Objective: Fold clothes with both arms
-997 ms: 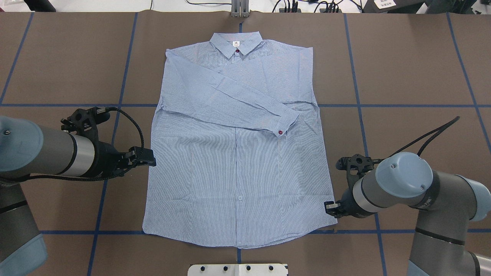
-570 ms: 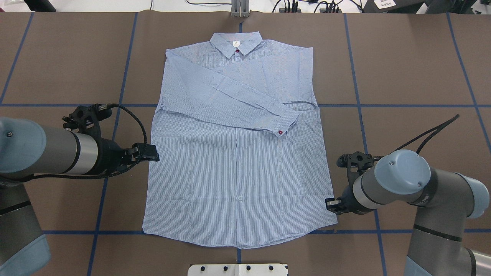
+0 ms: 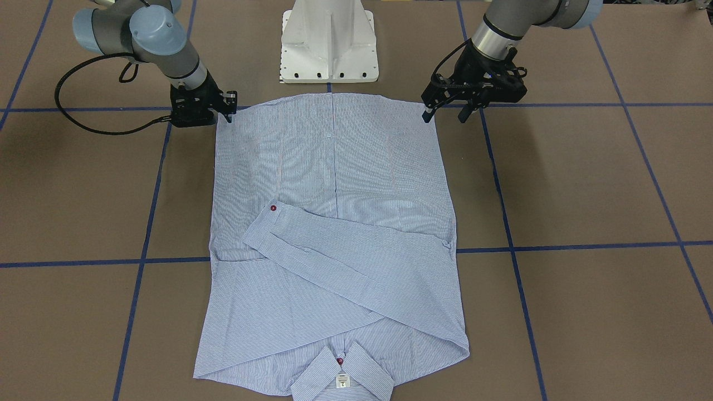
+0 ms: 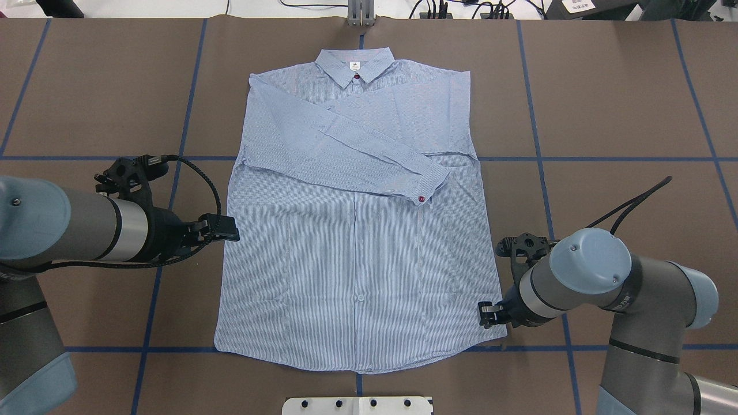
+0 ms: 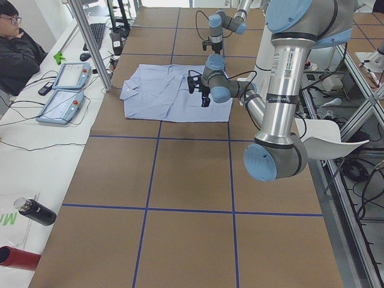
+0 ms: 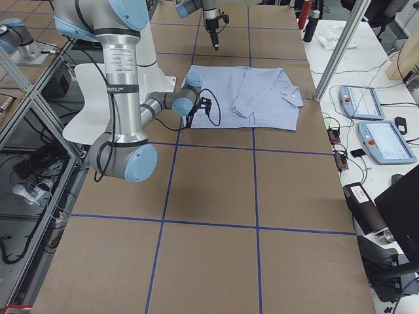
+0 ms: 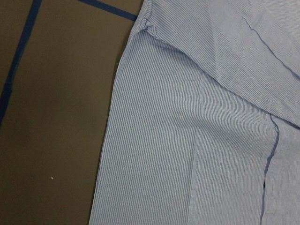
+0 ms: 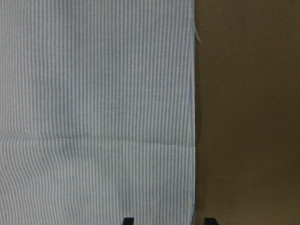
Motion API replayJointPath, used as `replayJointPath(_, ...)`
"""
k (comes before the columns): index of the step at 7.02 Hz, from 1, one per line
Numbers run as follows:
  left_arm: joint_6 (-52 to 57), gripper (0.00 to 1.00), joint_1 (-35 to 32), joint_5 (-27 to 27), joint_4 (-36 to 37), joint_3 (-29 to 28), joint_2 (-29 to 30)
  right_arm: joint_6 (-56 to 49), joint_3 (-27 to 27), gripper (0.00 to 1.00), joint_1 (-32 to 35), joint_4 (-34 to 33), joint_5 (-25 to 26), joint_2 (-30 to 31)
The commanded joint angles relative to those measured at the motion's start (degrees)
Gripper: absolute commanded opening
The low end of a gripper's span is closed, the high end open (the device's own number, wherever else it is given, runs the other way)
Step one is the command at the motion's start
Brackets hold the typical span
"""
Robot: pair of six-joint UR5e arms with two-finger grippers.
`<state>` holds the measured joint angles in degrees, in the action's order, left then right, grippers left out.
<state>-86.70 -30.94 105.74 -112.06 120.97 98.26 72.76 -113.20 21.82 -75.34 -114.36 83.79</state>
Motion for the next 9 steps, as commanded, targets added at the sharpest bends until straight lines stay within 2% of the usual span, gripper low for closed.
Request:
replayJointPath(1,0.0,1.00,0.1,0.0,0.0,0.0,0.1,0.0,0.2,0.56,0.0,-0.2,-0.3,0.0)
replayJointPath(9,0.1,1.00,0.0,0.1,0.1,0.1,0.2,0.3,0.8,0.48,-0.7,-0.5,-0.4,0.1)
